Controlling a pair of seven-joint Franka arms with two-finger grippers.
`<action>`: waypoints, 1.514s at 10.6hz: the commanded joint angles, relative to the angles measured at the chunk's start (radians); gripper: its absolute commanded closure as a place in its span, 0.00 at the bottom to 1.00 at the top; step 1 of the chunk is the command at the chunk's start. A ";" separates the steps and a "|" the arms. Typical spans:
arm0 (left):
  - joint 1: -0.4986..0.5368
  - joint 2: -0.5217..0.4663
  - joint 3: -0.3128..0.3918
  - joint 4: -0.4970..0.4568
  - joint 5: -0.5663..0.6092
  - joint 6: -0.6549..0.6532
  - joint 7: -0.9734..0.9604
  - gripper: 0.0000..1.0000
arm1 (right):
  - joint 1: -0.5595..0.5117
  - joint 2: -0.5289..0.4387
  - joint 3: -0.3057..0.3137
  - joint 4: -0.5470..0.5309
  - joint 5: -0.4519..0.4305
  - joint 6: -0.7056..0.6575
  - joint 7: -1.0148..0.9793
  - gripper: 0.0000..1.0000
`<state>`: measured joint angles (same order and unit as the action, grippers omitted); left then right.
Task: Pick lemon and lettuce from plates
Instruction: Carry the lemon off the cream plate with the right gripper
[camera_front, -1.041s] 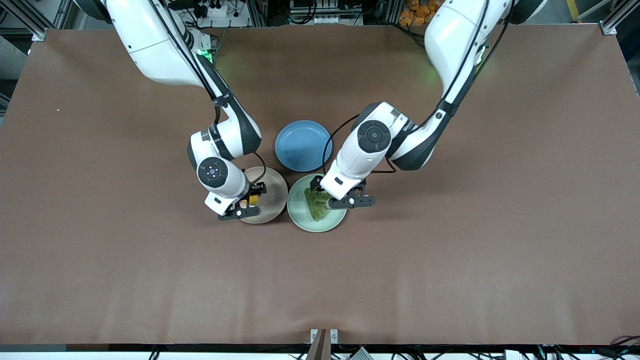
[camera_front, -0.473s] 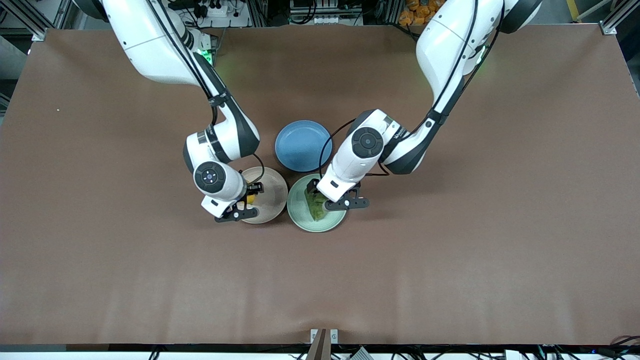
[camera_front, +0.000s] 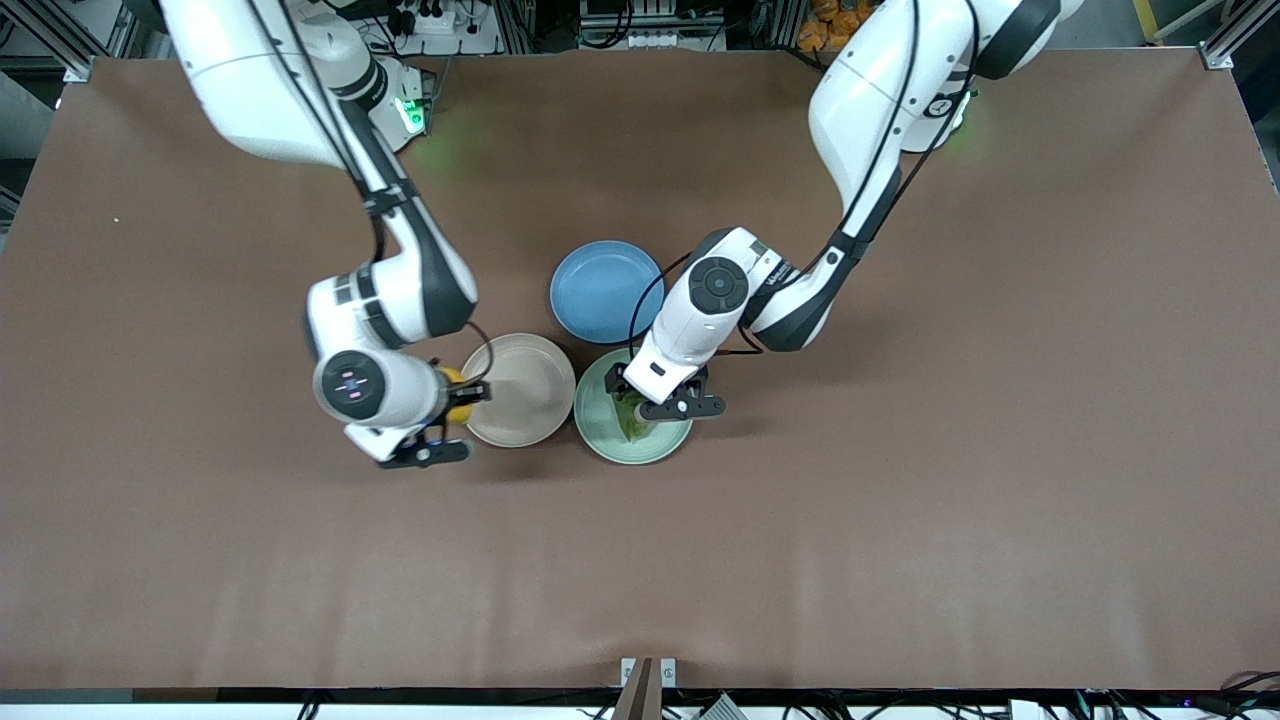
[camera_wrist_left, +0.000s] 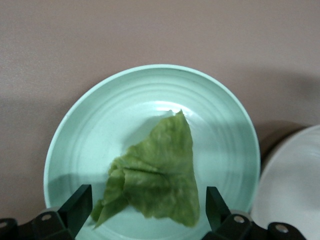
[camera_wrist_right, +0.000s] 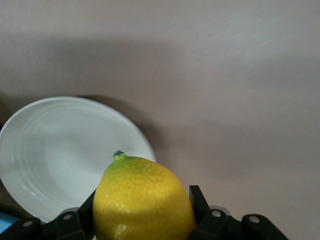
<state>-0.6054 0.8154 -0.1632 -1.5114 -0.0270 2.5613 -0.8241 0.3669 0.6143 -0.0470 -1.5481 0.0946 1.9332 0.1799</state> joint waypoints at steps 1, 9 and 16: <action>-0.114 0.037 0.111 0.023 -0.007 0.051 -0.052 0.00 | -0.115 -0.010 0.009 0.100 -0.003 -0.103 -0.074 0.72; -0.129 0.070 0.114 0.025 -0.005 0.143 -0.089 0.00 | -0.358 -0.008 0.007 0.099 -0.067 -0.146 -0.345 0.68; -0.168 0.085 0.151 0.022 -0.007 0.143 -0.132 1.00 | -0.410 0.094 0.009 0.089 -0.125 -0.054 -0.346 0.67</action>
<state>-0.7477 0.8774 -0.0337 -1.5068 -0.0270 2.6911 -0.9166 -0.0188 0.6882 -0.0547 -1.4612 -0.0174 1.8564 -0.1573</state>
